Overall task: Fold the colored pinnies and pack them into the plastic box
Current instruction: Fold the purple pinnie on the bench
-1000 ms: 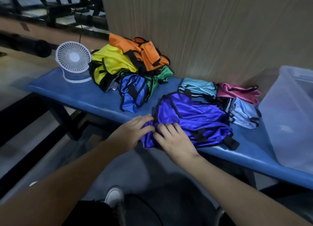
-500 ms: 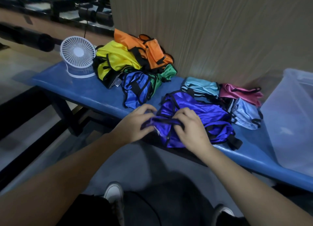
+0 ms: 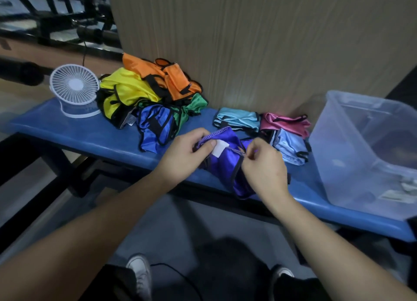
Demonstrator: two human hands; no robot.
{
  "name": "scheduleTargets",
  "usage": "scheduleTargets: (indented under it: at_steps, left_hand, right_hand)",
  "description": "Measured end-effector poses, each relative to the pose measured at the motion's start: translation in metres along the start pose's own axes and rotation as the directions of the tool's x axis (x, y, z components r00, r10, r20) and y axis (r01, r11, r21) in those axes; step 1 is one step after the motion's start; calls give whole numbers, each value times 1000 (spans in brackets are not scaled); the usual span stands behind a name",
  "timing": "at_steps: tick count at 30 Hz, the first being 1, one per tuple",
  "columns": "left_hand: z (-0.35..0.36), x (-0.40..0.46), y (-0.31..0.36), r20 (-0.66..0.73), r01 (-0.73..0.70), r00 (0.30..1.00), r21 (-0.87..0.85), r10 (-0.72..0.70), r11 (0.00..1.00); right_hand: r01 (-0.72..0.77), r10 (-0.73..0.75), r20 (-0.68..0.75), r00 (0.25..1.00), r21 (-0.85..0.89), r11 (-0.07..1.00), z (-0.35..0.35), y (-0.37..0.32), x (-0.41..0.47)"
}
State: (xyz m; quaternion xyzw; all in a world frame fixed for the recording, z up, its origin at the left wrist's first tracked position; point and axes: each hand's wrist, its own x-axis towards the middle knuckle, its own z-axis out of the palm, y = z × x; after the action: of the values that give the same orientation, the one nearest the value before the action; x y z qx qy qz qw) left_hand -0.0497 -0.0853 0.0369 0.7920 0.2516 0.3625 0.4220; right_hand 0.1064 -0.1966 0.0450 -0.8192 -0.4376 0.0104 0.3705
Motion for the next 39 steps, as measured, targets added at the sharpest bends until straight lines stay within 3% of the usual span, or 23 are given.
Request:
scheduleTargets:
  at_steps: [2,5,7,10,11,15,20,24,31,36,39]
  left_hand:
    - [9,2,13,-26,3,1000,-46,-4,999]
    - [21,2,28,-53,15,998,-30,-17,999]
    - [27,0,33,-57,48,997,-28,-49,998]
    - [33,-6,39,-61,77,995,-13,-78,997]
    - [34,-9,42,-67,77,995,-9,-77,997]
    - [42,-19,56,-25,70,997,-25,-71,997]
    - [53,-37,70,169,-48,984,-31,52,998]
    - [57,-46,77,239,-85,967,-5,84,996]
    - [41,-56,86,276,77,961,-188,-22,979]
    - [31,-65,98,294,185,952,-344,-82,920]
    - [25,-70,106,279,162,958,-308,-74,938]
  right_hand:
    - [-120,99,103,990,220,968,-13,2,-6]
    - [-318,196,274,942,529,787,-30,4,-18]
    - [-288,214,193,958,627,724,-40,5,-27]
    - [-69,114,-38,993,593,802,-52,10,-38]
    - [-57,88,-25,996,584,810,-55,10,-43]
    - [-195,69,241,968,550,812,-52,11,-58]
    - [-150,74,191,979,421,895,-53,6,-62]
    - [-139,48,208,977,450,882,-63,0,-67]
    - [-101,-63,280,958,533,840,-75,-1,-78]
    - [-129,-63,270,961,638,759,-81,-7,-88]
    - [-220,-51,338,940,712,666,-89,-7,-88]
